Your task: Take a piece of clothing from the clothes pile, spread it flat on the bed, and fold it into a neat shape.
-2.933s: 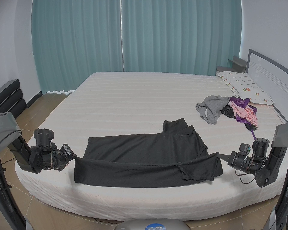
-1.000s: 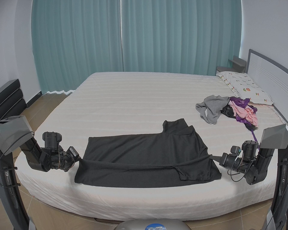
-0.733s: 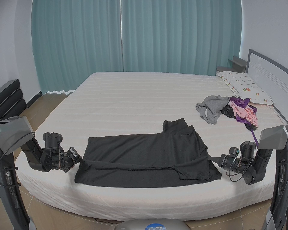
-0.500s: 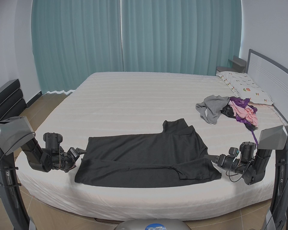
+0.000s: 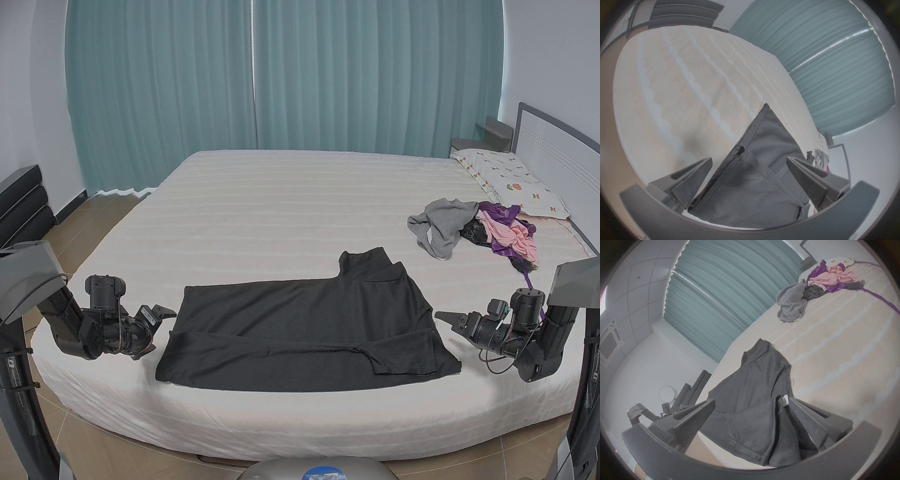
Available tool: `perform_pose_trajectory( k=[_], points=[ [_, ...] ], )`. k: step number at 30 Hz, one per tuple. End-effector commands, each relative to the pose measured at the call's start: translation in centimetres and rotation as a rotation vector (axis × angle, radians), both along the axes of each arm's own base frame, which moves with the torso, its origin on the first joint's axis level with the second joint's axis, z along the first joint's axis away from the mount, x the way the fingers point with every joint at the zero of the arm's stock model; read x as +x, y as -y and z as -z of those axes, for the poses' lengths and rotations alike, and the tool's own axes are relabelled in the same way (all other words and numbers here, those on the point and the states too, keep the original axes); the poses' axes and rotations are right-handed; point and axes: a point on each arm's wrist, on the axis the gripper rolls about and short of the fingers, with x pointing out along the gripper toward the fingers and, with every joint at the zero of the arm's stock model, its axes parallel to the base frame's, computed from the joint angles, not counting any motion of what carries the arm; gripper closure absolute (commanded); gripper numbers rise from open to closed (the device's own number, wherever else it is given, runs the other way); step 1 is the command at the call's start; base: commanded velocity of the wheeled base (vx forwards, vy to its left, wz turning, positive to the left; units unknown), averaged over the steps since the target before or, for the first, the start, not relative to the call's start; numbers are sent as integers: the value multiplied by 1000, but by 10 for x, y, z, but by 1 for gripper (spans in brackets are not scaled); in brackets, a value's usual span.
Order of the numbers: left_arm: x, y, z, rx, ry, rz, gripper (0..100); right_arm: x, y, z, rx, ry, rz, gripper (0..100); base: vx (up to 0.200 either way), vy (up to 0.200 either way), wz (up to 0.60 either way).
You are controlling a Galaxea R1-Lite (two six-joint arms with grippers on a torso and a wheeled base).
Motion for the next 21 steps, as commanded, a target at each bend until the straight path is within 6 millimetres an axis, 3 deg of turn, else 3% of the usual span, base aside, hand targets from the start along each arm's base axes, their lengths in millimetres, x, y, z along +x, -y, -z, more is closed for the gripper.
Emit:
perform_pose_trajectory(
  k=[1, 14, 21],
  points=[
    [0, -3, -9, -30, 18, -31, 0, -2, -1, -12, 2, 25, 7, 0, 200, 0, 0],
    [-2, -4, -11, -33, 20, -29, 0, -2, -2, -8, -4, 11, 17, 0, 200, 0, 0],
    [-2, -4, -11, -33, 20, -29, 0, -3, -2, -7, -4, 5, 17, 0, 0, 0, 0]
  ],
)
